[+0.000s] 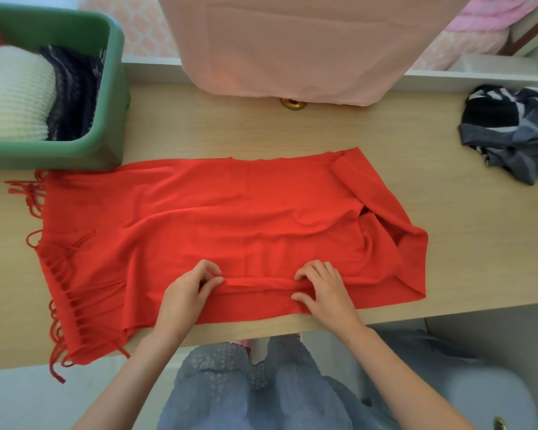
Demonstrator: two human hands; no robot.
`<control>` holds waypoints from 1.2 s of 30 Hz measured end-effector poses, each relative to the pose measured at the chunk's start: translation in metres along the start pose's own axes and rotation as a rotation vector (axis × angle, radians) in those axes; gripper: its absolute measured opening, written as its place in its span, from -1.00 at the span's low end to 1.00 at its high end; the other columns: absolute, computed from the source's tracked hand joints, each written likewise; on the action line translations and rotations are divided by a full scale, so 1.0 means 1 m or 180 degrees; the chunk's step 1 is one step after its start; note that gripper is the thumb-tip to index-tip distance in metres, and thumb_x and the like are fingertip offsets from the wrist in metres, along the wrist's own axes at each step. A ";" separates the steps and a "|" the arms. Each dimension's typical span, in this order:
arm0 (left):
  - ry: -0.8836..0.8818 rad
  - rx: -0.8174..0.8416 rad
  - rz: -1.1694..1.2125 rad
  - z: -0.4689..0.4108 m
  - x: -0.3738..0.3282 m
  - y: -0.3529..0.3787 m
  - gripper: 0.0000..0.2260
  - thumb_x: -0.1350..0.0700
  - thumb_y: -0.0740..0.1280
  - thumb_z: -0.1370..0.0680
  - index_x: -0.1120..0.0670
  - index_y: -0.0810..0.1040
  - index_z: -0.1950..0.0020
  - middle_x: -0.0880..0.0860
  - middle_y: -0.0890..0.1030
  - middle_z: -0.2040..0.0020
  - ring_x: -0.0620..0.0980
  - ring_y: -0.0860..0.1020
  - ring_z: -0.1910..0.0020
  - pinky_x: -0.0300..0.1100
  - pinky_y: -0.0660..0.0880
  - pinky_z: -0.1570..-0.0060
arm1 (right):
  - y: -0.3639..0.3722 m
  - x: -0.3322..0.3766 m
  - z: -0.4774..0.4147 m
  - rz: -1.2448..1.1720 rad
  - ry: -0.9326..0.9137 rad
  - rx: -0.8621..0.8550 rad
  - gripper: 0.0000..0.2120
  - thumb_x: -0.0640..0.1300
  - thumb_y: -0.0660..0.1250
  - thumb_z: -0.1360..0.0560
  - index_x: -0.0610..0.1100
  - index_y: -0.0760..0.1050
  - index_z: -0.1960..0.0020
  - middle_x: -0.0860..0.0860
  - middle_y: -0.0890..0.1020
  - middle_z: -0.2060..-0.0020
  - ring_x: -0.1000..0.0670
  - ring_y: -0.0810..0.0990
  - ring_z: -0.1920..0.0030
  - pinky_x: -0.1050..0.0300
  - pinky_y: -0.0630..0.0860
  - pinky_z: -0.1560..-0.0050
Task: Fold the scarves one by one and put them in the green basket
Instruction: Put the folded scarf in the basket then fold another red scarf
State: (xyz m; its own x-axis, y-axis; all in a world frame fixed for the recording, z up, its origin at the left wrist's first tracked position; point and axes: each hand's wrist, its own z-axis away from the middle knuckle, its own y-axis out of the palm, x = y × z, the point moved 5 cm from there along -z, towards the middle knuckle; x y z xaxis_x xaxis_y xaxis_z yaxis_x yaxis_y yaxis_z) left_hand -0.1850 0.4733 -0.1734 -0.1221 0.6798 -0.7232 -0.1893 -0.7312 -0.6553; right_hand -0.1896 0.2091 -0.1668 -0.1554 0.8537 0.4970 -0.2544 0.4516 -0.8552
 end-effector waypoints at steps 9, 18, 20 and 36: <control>0.1076 0.0004 -0.0697 0.009 -0.002 0.003 -0.89 -0.07 0.37 -0.45 -0.07 0.55 0.09 -0.23 0.52 0.20 -0.19 0.42 0.21 -0.20 0.37 0.23 | -0.021 0.006 0.005 -0.0029 -0.0317 -0.0542 -0.76 -0.04 0.20 -0.56 -0.13 0.56 0.14 0.08 0.59 0.21 0.04 0.49 0.13 0.23 0.31 -0.02; 0.1723 0.0175 -0.0867 0.037 -0.009 0.003 -0.68 -0.14 0.18 -0.59 -0.05 0.70 0.05 -0.14 0.62 -0.11 -0.11 0.50 -0.13 -0.21 0.37 -0.11 | -0.014 -0.004 0.051 0.0202 -0.0694 -0.0361 -0.72 -0.04 0.18 -0.59 -0.10 0.65 0.00 0.04 0.60 -0.19 0.03 0.52 -0.17 0.10 0.29 -0.38; 0.1635 0.0342 -0.0860 0.044 -0.008 0.009 -0.66 -0.15 0.16 -0.60 -0.05 0.70 0.01 -0.13 0.59 -0.19 -0.10 0.48 -0.20 -0.22 0.32 -0.22 | -0.010 -0.005 0.055 0.0210 -0.0655 -0.0214 -0.70 -0.01 0.16 -0.61 -0.08 0.65 -0.07 0.03 0.55 -0.27 0.03 0.47 -0.28 0.07 0.26 -0.41; 0.0219 -0.0061 -0.1971 0.003 0.012 0.024 -0.38 -0.24 -0.16 -0.61 0.08 0.12 -0.57 0.08 0.07 -0.58 0.04 -0.04 -0.56 0.22 -0.09 -0.45 | 0.010 -0.020 0.028 0.0856 0.0750 0.0331 -0.29 0.38 -0.21 -0.55 0.01 -0.20 -0.56 -0.03 -0.16 -0.55 -0.10 -0.26 -0.53 -0.09 -0.21 -0.48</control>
State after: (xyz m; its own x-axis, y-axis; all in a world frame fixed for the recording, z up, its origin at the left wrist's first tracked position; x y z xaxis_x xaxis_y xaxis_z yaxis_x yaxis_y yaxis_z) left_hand -0.1940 0.4641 -0.1966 0.0678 0.9732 -0.2197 -0.1875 -0.2039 -0.9609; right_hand -0.2160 0.1897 -0.1808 -0.0089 0.9800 0.1989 -0.3320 0.1847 -0.9250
